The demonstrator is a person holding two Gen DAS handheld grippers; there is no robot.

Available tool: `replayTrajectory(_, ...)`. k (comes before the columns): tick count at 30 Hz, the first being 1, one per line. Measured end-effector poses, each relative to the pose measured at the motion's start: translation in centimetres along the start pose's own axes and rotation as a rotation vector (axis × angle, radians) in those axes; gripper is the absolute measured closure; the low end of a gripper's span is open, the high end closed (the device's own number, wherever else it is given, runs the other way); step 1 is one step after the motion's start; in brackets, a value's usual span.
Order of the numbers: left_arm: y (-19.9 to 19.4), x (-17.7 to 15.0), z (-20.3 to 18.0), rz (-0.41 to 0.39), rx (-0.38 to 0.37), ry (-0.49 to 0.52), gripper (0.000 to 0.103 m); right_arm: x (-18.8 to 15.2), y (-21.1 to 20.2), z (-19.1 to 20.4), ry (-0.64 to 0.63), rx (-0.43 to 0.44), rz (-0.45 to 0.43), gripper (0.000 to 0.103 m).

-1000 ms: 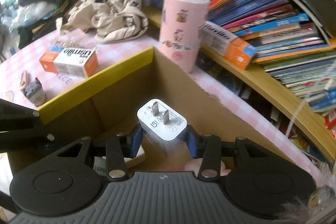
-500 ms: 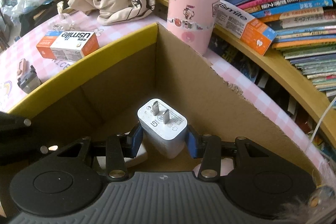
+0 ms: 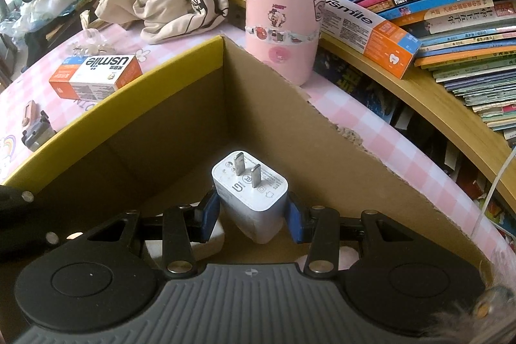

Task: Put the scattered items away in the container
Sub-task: 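Lower the charger into the yellow box and open the right gripper while the left releases the tape inside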

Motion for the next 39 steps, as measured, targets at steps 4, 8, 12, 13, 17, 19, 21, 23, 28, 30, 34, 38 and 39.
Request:
replayTrajectory(4,-0.3,0.0,0.0,-0.015,-0.003,-0.002,0.043,0.0,0.1,-0.1,0.008,-0.001,0.0,0.062)
replayTrajectory(8,-0.7,0.1,-0.3,-0.034,-0.01,0.003,0.036,0.0,0.2,-0.3,0.016,-0.016,-0.005,0.062)
replayTrajectory(12,-1.1,0.1,-0.6,-0.041,-0.005,0.02,0.033,0.2,0.2,-0.6,0.023,-0.035,-0.011,0.06)
replayTrajectory(13,-1.2,0.1,-0.6,-0.044,-0.005,0.02,0.032,0.2,0.2,-0.7,0.027,-0.036,-0.011,0.06)
replayTrajectory(17,-1.8,0.1,-0.5,-0.058,0.006,0.013,0.031,0.2,-0.4,-0.9,0.055,-0.018,-0.025,0.048)
replayTrajectory(19,-2.1,0.1,-0.6,-0.067,0.009,0.012,0.03,0.2,-1.0,-0.9,0.061,-0.012,-0.042,0.042)
replayTrajectory(21,-2.6,0.1,-0.8,-0.077,0.01,0.013,0.029,0.2,-1.8,-0.7,0.059,-0.016,-0.06,0.038)
replayTrajectory(23,-3.1,0.1,-1.0,-0.089,0.011,0.016,0.027,0.1,-2.6,-0.4,0.059,-0.018,-0.077,0.034)
replayTrajectory(28,-4.9,0.0,-1.6,-0.136,0.02,0.032,0.023,-0.2,-4.8,0.0,0.064,-0.03,-0.124,0.029)
replayTrajectory(30,-5.4,-0.2,-1.6,-0.149,0.024,0.035,0.022,-0.4,-5.6,0.1,0.071,-0.038,-0.14,0.029)
replayTrajectory(34,-6.6,-0.5,-1.9,-0.175,0.034,0.038,0.022,-0.9,-7.3,0.4,0.083,-0.054,-0.17,0.028)
replayTrajectory(38,-7.9,-0.9,-2.0,-0.207,0.043,0.037,0.022,-1.6,-9.0,0.9,0.091,-0.071,-0.198,0.027)
replayTrajectory(39,-8.3,-1.1,-2.0,-0.216,0.044,0.035,0.021,-1.8,-9.4,1.0,0.094,-0.076,-0.205,0.026)
Point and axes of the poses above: each gripper's, at about its wrist camera, not at the fingertips, and y roughly the way its jaws point, z to its left, x to its top, the point moved 2 cm from there along y, roughly the way its jaws point, and after that the axes turned 5 degrees about z, right-handed, at the moved point
